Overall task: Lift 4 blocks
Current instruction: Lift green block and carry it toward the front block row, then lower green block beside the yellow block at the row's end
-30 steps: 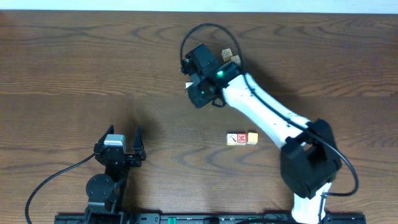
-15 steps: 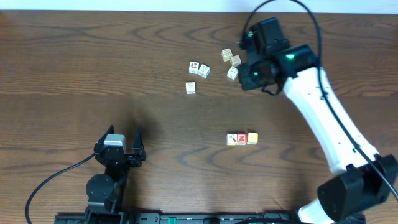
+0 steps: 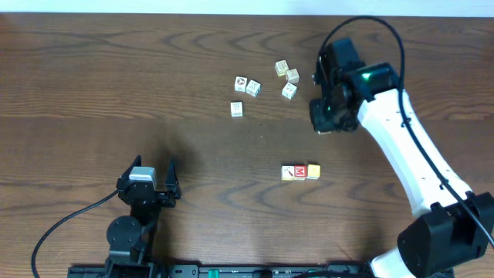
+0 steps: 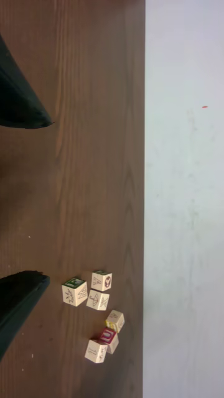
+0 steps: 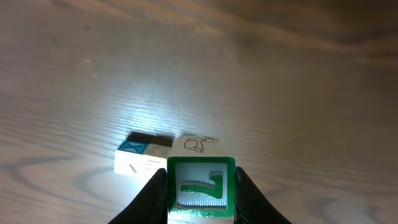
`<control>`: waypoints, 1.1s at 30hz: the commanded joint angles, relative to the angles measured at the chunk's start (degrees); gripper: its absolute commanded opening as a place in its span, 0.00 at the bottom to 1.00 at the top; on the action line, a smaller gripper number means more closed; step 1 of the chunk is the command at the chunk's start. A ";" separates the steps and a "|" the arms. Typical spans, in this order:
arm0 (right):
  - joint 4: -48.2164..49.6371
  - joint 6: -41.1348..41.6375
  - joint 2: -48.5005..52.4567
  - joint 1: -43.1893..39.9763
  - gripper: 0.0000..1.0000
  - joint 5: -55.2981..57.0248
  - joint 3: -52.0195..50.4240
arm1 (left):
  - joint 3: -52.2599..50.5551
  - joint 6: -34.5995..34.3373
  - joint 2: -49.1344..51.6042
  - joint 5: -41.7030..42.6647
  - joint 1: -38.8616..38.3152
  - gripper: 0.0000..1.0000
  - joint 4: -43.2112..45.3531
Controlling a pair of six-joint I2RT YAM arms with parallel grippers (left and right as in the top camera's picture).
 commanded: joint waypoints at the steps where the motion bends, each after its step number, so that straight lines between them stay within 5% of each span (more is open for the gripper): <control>1: 1.57 3.06 -0.57 -0.72 0.19 0.61 -5.64 | -0.68 -0.28 -0.24 -0.90 -0.11 0.73 -2.54; 13: 8.96 7.61 -0.57 -0.72 0.17 -0.13 -20.35 | -0.68 -0.31 -0.24 -0.90 -0.11 0.73 -2.54; 33: 9.75 12.07 -0.57 -0.72 0.18 2.32 -23.17 | -0.68 -0.28 -0.24 -0.90 -0.11 0.73 -2.54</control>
